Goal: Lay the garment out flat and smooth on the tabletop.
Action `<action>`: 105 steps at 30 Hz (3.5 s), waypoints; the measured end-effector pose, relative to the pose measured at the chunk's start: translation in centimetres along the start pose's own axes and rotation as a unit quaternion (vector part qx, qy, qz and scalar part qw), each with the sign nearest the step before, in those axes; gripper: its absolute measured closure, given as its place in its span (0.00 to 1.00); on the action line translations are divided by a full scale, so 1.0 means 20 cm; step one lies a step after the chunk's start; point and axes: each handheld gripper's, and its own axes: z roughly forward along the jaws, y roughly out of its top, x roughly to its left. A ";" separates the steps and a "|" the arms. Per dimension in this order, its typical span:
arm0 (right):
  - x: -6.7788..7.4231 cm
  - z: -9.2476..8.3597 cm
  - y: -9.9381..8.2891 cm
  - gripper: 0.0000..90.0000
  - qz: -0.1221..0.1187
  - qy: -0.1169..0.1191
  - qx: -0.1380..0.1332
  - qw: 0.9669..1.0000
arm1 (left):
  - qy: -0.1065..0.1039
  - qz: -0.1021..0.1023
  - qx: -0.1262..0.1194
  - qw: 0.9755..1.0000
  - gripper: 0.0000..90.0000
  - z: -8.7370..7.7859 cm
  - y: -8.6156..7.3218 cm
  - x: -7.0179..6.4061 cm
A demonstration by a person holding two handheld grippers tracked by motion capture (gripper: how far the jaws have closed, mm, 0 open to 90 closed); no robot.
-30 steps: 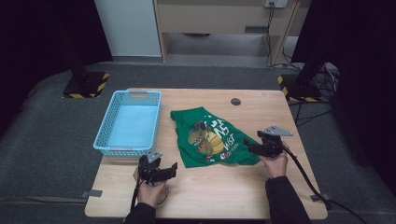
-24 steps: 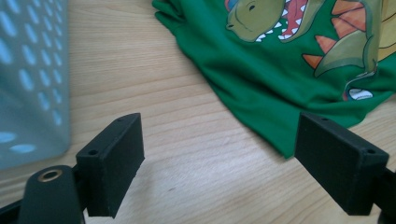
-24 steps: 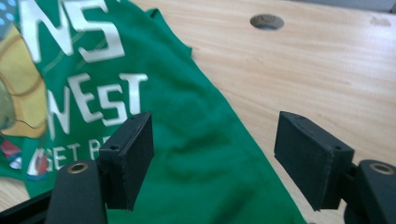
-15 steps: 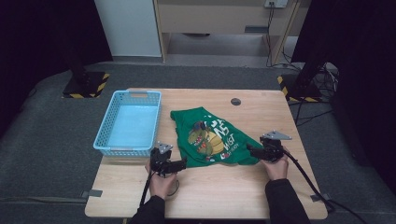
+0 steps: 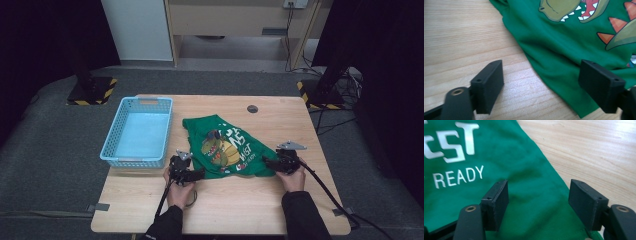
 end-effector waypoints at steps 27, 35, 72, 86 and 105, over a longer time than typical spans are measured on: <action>0.17 -0.15 -0.14 0.79 -0.046 0.053 0.031 0.997 | 0.000 0.064 0.007 0.998 0.85 -0.10 -0.08 0.01; 0.22 -0.22 -0.17 0.63 -0.050 0.056 0.053 0.996 | -0.015 0.068 0.029 0.997 0.74 -0.17 -0.11 0.02; 0.30 0.03 -0.02 0.41 -0.066 0.056 0.035 0.996 | -0.014 0.081 0.014 0.997 0.45 0.07 0.08 -0.02; 0.27 -0.15 -0.08 0.38 -0.054 0.070 0.044 0.995 | -0.030 0.096 0.016 0.995 0.41 -0.04 0.06 -0.05; 0.24 -0.07 0.22 0.32 0.022 0.102 -0.080 0.991 | 0.009 0.078 -0.018 0.997 0.35 0.06 0.32 0.03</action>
